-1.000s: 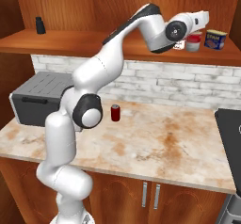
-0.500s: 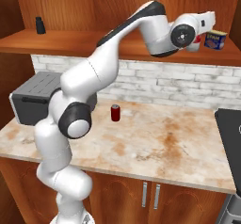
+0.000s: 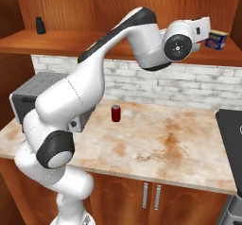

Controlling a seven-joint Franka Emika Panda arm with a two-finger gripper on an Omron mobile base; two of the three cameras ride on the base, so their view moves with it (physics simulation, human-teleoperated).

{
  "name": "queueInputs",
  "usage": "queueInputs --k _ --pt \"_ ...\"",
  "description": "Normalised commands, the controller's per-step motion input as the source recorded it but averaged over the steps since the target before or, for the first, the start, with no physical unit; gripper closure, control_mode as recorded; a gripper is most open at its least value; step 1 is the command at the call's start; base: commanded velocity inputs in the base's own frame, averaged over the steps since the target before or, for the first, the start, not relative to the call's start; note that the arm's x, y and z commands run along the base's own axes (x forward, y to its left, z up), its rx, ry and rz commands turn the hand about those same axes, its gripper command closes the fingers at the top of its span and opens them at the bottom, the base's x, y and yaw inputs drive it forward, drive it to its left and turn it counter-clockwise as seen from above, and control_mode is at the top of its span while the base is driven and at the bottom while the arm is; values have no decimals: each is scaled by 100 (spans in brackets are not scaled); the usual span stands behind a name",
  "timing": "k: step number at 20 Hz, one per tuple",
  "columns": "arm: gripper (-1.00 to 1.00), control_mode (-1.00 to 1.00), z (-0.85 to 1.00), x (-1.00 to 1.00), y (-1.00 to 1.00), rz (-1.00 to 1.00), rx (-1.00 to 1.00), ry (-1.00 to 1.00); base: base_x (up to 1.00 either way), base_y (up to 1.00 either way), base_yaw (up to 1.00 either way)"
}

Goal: Pick the cans from the counter and place them in their designated side in the cabinet.

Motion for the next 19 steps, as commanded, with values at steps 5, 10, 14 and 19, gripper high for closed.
queueInputs --k 5,10,14,19 --pt "-100 -100 0 -80 57 4 -3 0 0 0 0" --pt "-100 -100 0 -81 57 3 -3 0 0 0 0" --pt "-100 -100 0 -84 51 4 -2 0 0 0 0" --pt "-100 -100 0 -84 41 4 -2 0 0 0 0"
